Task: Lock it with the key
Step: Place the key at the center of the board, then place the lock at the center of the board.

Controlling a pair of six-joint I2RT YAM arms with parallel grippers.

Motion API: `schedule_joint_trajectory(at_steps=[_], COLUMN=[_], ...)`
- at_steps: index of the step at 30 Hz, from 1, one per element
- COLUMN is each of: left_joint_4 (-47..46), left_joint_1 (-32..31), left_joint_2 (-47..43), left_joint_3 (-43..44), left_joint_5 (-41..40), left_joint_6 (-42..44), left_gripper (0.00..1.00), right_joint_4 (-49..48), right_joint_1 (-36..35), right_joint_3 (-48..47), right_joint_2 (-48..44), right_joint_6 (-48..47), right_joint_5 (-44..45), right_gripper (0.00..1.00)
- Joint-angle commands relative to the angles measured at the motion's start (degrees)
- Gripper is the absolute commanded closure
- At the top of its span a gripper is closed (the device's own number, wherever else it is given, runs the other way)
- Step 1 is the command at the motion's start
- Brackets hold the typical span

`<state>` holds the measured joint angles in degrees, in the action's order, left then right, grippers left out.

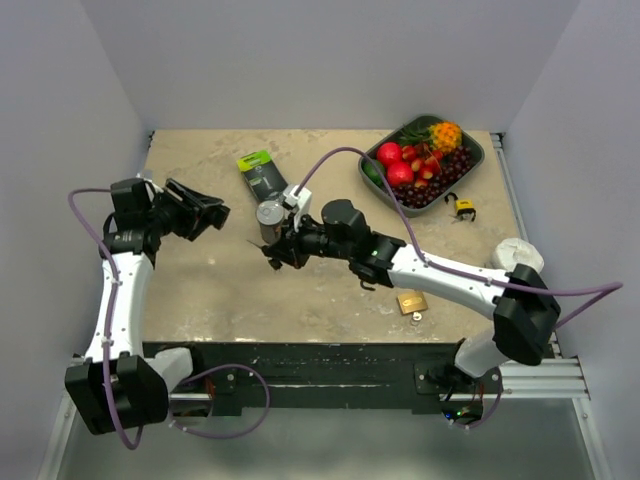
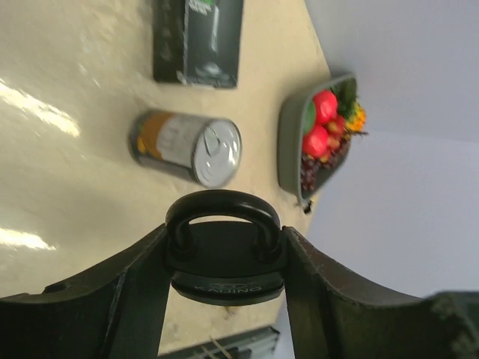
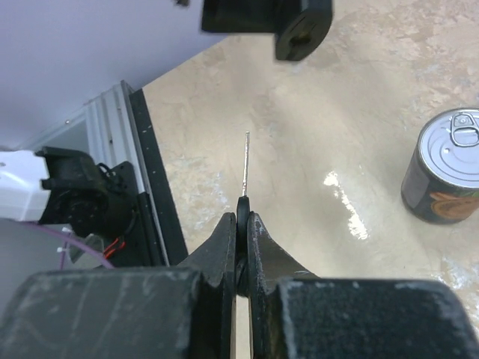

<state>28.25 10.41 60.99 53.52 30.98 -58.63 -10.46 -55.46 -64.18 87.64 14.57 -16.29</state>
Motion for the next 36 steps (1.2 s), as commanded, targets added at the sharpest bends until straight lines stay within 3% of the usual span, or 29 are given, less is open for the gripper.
schedule_joint_trajectory(at_steps=[1,3,4,10,18,25,36], left_joint_4=[-0.6,4.6,6.4,20.2,20.7,19.4,12.3], left_joint_1=[1.4,1.3,1.4,2.1,11.2,17.9,21.0], left_joint_2=[4.6,7.0,8.8,15.5,16.8,26.6,33.4], left_joint_3=[8.7,10.9,12.9,19.8,13.2,11.2,7.8], left_joint_5=[-5.0,-6.1,-7.1,-19.5,-22.9,-24.6,-25.7], left_joint_6=[14.0,21.9,29.8,62.5,87.7,97.3,98.8], left_gripper=[1.0,1.0,1.0,1.0,1.0,1.0,1.0], right_joint_4=[-1.6,-1.7,-1.8,-1.6,-2.8,-6.3,-9.7], right_joint_1=[-0.2,-0.3,-0.2,-0.3,-1.0,-3.0,-7.6], right_joint_3=[1.7,2.0,2.0,-0.4,-9.3,-18.1,-30.6], right_joint_2=[-4.4,-4.8,-4.9,-2.9,8.7,17.8,34.0], right_joint_6=[1.6,1.6,1.4,-0.3,4.1,9.7,15.9], right_joint_5=[-1.0,-0.9,-1.0,-2.0,-5.1,-4.4,-2.3], right_gripper=[1.0,1.0,1.0,1.0,1.0,1.0,1.0])
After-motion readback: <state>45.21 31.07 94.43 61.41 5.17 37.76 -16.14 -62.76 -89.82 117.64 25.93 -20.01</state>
